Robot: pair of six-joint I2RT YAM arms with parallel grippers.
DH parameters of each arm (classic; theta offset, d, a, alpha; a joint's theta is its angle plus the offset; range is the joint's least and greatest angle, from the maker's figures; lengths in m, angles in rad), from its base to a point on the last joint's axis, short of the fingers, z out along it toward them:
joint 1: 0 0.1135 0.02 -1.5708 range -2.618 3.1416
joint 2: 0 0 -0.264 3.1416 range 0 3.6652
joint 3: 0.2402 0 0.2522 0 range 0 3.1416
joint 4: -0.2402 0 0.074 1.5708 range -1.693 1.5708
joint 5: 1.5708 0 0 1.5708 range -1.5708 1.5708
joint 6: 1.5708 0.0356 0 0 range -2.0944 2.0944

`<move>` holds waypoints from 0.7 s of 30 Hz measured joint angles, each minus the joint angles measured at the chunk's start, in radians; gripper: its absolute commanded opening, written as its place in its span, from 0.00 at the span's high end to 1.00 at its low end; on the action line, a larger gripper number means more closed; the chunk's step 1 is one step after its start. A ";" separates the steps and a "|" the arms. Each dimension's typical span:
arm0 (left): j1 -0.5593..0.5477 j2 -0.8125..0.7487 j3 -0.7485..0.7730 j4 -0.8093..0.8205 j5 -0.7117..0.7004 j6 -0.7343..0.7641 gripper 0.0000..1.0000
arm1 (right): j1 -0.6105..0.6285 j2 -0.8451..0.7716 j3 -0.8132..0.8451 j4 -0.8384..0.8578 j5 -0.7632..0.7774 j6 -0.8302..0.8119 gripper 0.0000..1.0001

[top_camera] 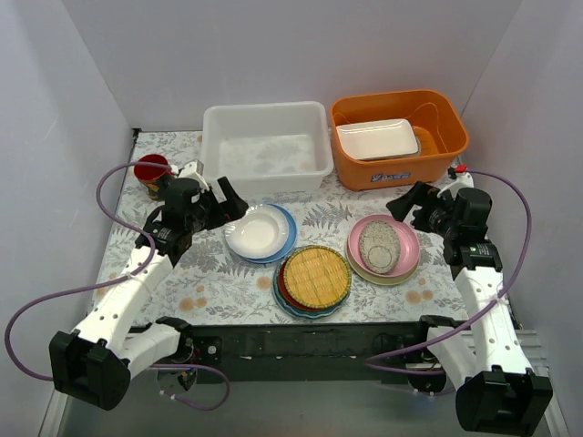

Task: Place the plates into the plastic bin on the countertop
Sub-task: Pick up the plate from the corner of the board.

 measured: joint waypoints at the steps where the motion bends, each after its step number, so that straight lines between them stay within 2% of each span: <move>1: 0.000 -0.002 -0.010 0.005 0.036 -0.005 0.02 | 0.000 0.005 0.006 -0.047 -0.019 -0.014 0.02; 4: -0.002 0.009 -0.010 0.009 0.106 -0.039 0.02 | 0.001 -0.011 -0.003 -0.158 -0.063 -0.049 0.02; 8: -0.003 0.092 0.063 -0.064 0.150 -0.062 0.02 | 0.004 -0.076 -0.073 -0.208 -0.174 -0.066 0.02; 13: -0.002 0.238 0.204 -0.161 0.241 -0.075 0.02 | 0.053 0.009 -0.057 -0.316 -0.262 -0.098 0.02; 21: -0.002 0.224 0.131 -0.172 0.355 -0.118 0.02 | 0.174 0.005 -0.055 -0.372 -0.269 -0.082 0.05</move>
